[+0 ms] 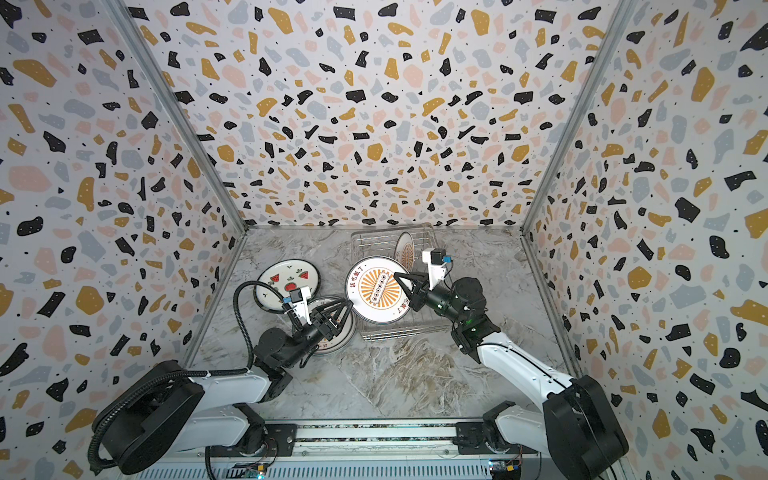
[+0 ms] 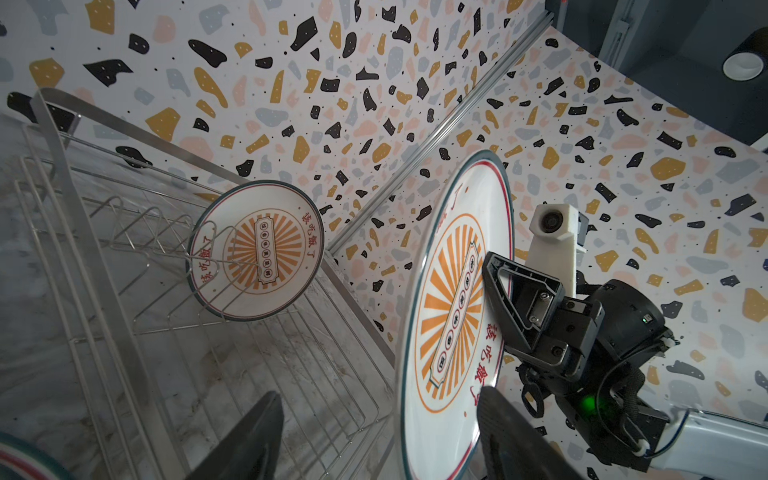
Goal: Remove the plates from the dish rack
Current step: 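Carry the sunburst plate toward the left gripper and grip its rim with left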
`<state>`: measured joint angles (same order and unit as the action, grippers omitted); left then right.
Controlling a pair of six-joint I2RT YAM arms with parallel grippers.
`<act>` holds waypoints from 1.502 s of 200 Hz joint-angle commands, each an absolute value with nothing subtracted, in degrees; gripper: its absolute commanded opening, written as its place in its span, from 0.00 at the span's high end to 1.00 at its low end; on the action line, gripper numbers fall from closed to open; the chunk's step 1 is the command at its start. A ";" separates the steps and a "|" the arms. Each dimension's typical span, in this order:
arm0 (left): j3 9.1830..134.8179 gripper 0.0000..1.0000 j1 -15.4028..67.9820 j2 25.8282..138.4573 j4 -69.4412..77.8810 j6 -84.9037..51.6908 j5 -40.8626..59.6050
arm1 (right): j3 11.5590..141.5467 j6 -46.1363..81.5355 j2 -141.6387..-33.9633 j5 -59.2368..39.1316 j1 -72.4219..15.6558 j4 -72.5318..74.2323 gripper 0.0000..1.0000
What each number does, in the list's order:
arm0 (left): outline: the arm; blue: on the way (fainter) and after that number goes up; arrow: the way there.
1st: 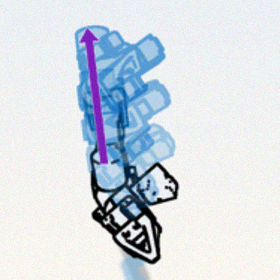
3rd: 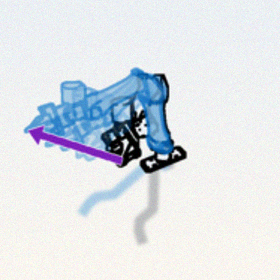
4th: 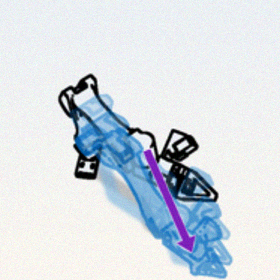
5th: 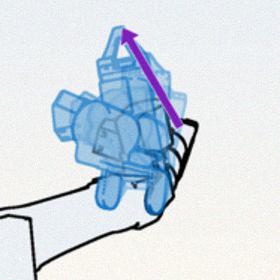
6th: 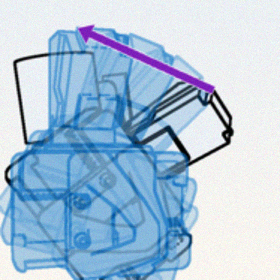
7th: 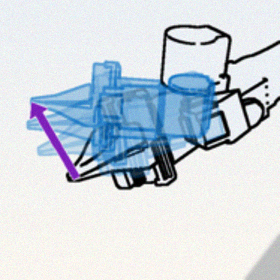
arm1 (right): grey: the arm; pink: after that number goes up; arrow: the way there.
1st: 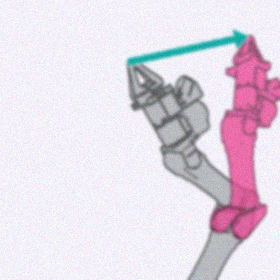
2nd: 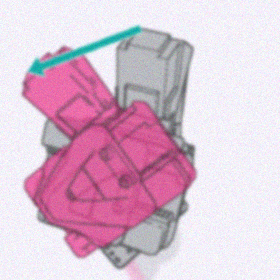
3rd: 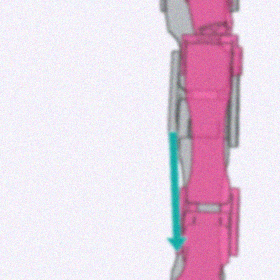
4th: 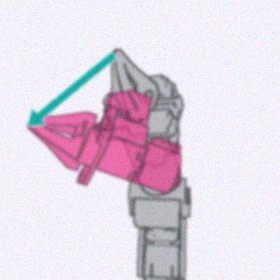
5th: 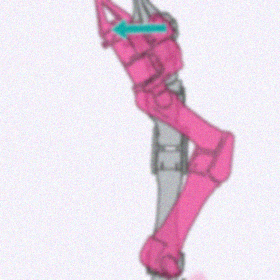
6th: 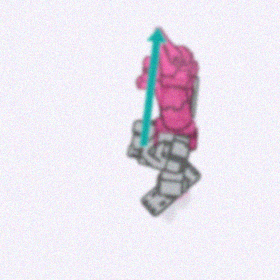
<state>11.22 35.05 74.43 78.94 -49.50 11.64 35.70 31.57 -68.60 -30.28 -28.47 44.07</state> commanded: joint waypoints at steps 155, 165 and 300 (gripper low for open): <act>13.56 1.00 36.12 75.21 81.63 -56.38 13.23 | 37.00 29.64 -72.95 -28.04 -32.50 47.84 0.94; 13.13 1.00 36.12 74.16 80.78 -56.47 12.31 | 37.09 29.65 -73.36 -27.85 -32.52 47.49 0.90; 10.00 1.00 36.04 62.80 70.72 -55.13 3.71 | 34.84 26.16 -69.69 -13.98 -33.42 38.36 0.25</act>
